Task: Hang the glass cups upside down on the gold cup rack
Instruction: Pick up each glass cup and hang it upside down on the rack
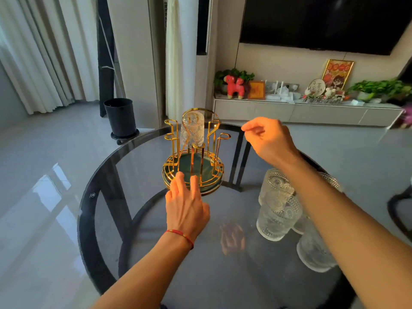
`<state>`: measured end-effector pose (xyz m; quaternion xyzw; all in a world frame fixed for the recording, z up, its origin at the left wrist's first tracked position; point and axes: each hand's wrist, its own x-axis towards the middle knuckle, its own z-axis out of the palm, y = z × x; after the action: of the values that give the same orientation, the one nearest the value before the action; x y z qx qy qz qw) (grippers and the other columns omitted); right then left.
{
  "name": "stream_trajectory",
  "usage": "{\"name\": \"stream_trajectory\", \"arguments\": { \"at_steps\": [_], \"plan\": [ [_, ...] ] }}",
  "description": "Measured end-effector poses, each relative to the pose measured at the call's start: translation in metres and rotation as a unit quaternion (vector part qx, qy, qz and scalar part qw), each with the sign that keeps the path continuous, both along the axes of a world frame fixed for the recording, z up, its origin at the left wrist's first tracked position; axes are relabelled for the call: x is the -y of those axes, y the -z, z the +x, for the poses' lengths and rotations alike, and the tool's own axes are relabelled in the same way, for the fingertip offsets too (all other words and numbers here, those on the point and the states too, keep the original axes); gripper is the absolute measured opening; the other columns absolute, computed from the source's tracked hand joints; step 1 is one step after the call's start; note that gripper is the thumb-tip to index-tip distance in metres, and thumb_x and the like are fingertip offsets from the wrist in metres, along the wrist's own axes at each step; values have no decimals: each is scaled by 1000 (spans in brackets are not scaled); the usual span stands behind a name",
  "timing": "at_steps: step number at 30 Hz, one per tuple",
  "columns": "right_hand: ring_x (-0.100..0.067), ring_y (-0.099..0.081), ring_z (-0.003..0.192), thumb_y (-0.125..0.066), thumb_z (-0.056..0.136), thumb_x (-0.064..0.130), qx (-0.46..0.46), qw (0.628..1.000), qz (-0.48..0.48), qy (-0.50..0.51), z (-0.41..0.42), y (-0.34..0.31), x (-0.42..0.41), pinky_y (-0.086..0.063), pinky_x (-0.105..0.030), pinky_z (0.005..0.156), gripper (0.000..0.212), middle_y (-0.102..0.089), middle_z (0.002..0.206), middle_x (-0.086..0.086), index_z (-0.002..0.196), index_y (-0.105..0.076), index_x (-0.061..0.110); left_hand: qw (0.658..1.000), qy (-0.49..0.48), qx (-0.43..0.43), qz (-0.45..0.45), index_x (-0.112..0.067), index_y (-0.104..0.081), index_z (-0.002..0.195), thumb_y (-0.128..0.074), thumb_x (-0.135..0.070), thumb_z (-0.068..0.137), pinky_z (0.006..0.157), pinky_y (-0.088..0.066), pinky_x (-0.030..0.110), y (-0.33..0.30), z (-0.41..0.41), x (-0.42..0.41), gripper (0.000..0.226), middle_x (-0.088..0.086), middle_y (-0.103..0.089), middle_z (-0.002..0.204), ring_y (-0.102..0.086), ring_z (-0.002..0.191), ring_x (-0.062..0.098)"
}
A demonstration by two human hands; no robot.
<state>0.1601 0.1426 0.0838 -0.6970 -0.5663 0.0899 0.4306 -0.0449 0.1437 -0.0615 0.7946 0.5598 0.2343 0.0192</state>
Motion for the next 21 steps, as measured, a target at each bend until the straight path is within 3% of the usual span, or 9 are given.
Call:
{"name": "stream_trajectory", "arguments": {
  "at_steps": [3,6,8,11,13,16,21],
  "plan": [
    [-19,-71,93,-64,88,15,40,998,-26,42,-3,23,57,-56,-36,89,20,-75,96,4,103,-76,19,993,81,74,37,-10,-49,113,-58,-23,62,71,-46,43,-16,17,19,54,13,-43,112,-41,90,30],
    [-31,-66,106,-65,89,24,138,984,-57,94,-3,46,101,-49,-46,95,25,-75,111,-6,111,-73,16,970,192,150,-5,-15,-46,122,-67,-20,65,88,-45,36,-22,33,42,60,6,-42,117,-42,102,25],
    [-35,-58,114,-64,89,39,203,967,-91,125,-3,56,123,-42,-46,100,41,-70,121,-10,123,-67,16,955,230,185,-38,-17,-43,125,-68,-21,68,97,-40,29,-24,39,55,63,3,-42,122,-41,112,21],
    [-38,-48,126,-56,87,59,253,942,-184,120,-5,68,138,-30,-51,113,74,-58,135,-17,143,-45,12,943,242,210,-84,-20,-40,128,-67,-22,70,99,-33,22,-28,39,66,63,0,-43,127,-40,120,16],
    [-40,-45,131,-53,87,62,261,939,-196,107,-6,74,141,-24,-54,118,83,-54,141,-21,148,-34,9,936,240,226,-123,-23,-39,128,-66,-23,70,100,-35,25,-29,36,72,64,-1,-44,128,-40,121,14],
    [-41,-45,132,-50,89,62,312,924,-197,103,-6,79,144,-18,-54,121,87,-55,140,-22,151,-27,6,932,231,229,-157,-28,-39,128,-70,-18,74,97,-39,28,-28,33,79,63,-3,-45,129,-42,121,11],
    [-40,-47,128,-56,88,58,350,914,-184,95,-4,82,143,-13,-55,124,81,-62,129,-22,146,-31,7,920,231,260,-179,-29,-42,130,-72,-14,76,94,-43,29,-28,34,83,64,-4,-51,127,-47,119,8]
  ]
}}
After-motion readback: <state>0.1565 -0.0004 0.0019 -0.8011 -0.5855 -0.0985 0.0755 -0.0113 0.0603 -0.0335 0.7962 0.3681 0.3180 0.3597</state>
